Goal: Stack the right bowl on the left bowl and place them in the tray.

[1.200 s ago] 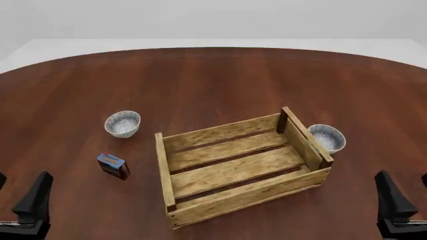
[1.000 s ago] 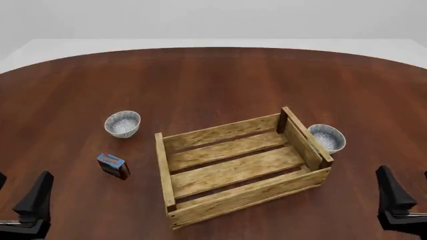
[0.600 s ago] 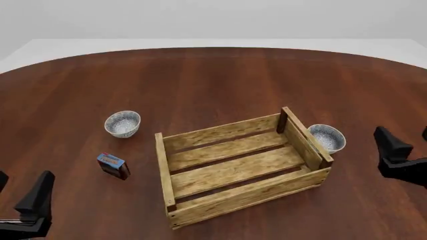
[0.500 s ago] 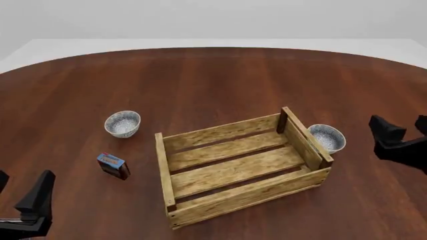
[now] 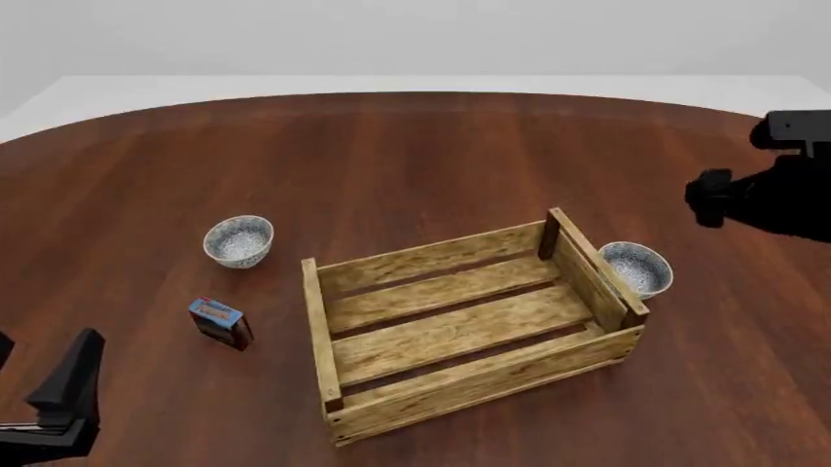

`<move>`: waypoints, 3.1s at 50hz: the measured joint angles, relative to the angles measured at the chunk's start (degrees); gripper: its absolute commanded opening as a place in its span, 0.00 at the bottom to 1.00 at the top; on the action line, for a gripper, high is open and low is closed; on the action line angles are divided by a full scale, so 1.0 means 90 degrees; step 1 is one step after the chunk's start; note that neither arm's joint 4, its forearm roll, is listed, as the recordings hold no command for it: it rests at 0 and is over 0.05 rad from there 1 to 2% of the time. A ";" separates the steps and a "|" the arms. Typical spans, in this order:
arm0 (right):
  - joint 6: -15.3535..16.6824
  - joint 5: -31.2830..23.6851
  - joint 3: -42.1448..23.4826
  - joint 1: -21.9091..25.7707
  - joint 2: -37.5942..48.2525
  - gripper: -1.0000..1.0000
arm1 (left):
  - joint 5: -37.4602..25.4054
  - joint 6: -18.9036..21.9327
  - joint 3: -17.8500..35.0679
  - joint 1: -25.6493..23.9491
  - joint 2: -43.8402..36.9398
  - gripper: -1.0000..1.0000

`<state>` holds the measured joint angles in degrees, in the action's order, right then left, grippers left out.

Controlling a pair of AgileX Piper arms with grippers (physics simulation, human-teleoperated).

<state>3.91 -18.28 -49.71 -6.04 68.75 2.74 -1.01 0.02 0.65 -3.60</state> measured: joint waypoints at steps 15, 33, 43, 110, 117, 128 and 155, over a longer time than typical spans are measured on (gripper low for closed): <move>0.0141 -0.0520 -0.0965 -0.0139 0.1377 1.00 | 0.0014 0.0002 0.0000 -0.0014 -0.0012 1.00; 0.0140 -0.0332 -0.1446 -0.0245 0.2825 1.00 | 0.0039 -0.0040 0.0003 -0.0005 -0.0035 1.00; 0.0052 -0.0056 -0.1581 -0.0307 0.3574 1.00 | -0.0023 -0.0045 0.0001 0.0013 0.0053 1.00; -0.0005 0.0294 -0.1028 -0.0234 0.3032 0.00 | -0.0199 -0.0098 -0.0001 0.0065 0.0323 1.00; -0.0036 0.0080 -0.1089 -0.0187 0.2544 0.00 | -0.0207 -0.0101 -0.0001 0.0071 0.0343 1.00; -0.0131 -0.0205 -0.1093 0.0124 0.1506 0.00 | -0.0197 -0.0086 0.0000 0.0094 0.0358 1.00; -0.0730 -0.0241 -0.0595 0.2004 -0.0584 0.00 | 0.0086 0.0010 0.0008 -0.0025 0.0058 1.00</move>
<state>-2.66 -20.45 -55.07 11.99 63.50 3.51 -0.93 0.09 0.42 -3.07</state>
